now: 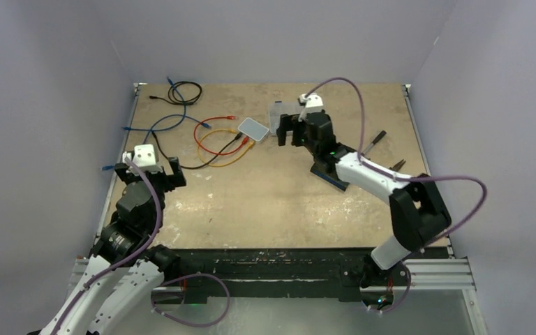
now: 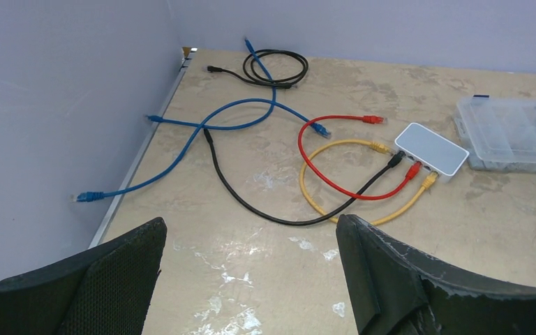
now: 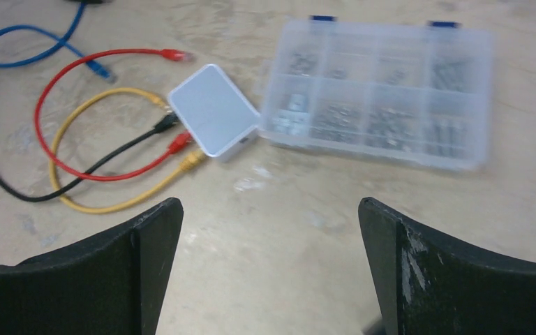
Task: Insert the plug into the switch port
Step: Move the switch port to the center of the board.
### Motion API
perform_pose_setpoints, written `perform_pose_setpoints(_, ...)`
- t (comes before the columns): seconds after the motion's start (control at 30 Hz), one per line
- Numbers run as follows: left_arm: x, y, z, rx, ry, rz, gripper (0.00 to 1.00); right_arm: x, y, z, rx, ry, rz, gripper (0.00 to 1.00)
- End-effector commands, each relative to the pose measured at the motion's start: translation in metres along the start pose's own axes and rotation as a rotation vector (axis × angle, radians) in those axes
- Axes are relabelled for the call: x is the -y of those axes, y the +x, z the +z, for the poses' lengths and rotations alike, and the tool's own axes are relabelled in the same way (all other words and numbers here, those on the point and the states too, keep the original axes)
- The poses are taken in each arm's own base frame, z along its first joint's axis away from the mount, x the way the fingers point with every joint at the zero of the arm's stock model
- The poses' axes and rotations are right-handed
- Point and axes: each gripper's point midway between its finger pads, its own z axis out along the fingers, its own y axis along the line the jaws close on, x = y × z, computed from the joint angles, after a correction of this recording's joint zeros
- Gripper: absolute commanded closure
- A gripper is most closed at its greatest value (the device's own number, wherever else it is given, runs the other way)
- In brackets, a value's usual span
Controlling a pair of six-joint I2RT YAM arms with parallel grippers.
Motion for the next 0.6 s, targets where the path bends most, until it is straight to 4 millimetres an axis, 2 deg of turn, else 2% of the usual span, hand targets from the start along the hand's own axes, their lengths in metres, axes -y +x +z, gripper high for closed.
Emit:
perform_pose_setpoints(0.0,0.005,-0.008,-0.001,0.029,0.033,-0.044,0.09,0.061,0.019,-0.031,-0.043,0.134,0.088,0.01)
perform_pose_setpoints(0.17,0.013,-0.008,-0.001,0.026,0.072,-0.044,0.09,0.127,0.038,-0.067,-0.060,0.258,0.189,0.01)
perform_pose_setpoints(0.27,0.015,-0.009,-0.001,0.024,0.084,-0.043,0.09,0.158,0.053,-0.083,-0.064,0.320,0.275,0.01)
perform_pose_setpoints(0.33,0.016,-0.008,-0.001,0.022,0.089,-0.044,0.09,0.172,0.057,-0.090,-0.054,0.336,0.336,0.01)
perform_pose_setpoints(0.57,0.017,-0.008,-0.002,0.025,0.099,-0.047,0.09,0.186,0.073,-0.089,-0.079,0.358,0.406,0.02)
